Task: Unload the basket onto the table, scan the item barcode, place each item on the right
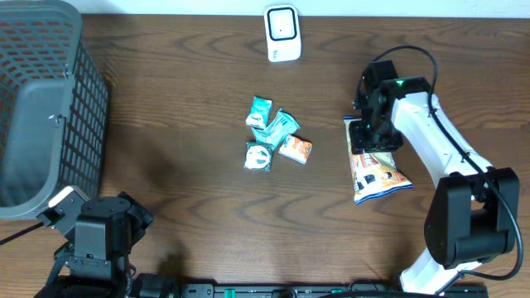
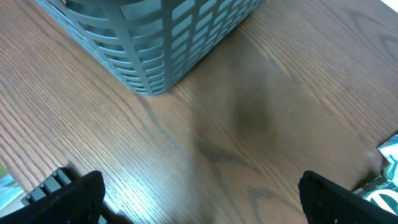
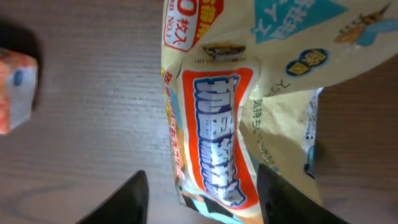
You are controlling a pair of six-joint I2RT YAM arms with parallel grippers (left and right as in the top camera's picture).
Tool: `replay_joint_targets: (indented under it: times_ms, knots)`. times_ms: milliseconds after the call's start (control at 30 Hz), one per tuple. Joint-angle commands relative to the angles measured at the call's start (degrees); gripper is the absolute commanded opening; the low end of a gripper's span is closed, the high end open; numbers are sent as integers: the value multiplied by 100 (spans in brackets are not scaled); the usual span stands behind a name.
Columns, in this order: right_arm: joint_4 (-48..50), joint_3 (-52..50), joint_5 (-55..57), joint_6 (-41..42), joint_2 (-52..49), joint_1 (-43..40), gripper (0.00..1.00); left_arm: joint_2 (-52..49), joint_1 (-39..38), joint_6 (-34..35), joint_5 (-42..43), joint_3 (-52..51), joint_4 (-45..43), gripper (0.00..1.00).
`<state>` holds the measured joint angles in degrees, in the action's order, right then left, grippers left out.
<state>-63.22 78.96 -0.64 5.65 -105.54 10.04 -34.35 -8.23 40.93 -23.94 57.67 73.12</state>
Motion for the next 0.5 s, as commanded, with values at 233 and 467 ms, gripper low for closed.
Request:
replay_joint_targets:
  times_ms: [233, 467]
  knots:
    - [551, -597, 634, 348, 9, -35, 52, 7, 39, 76, -96, -2, 15, 98]
    - [1086, -1067, 997, 350, 9, -111, 80, 7, 39, 74, -96, -2, 15, 98]
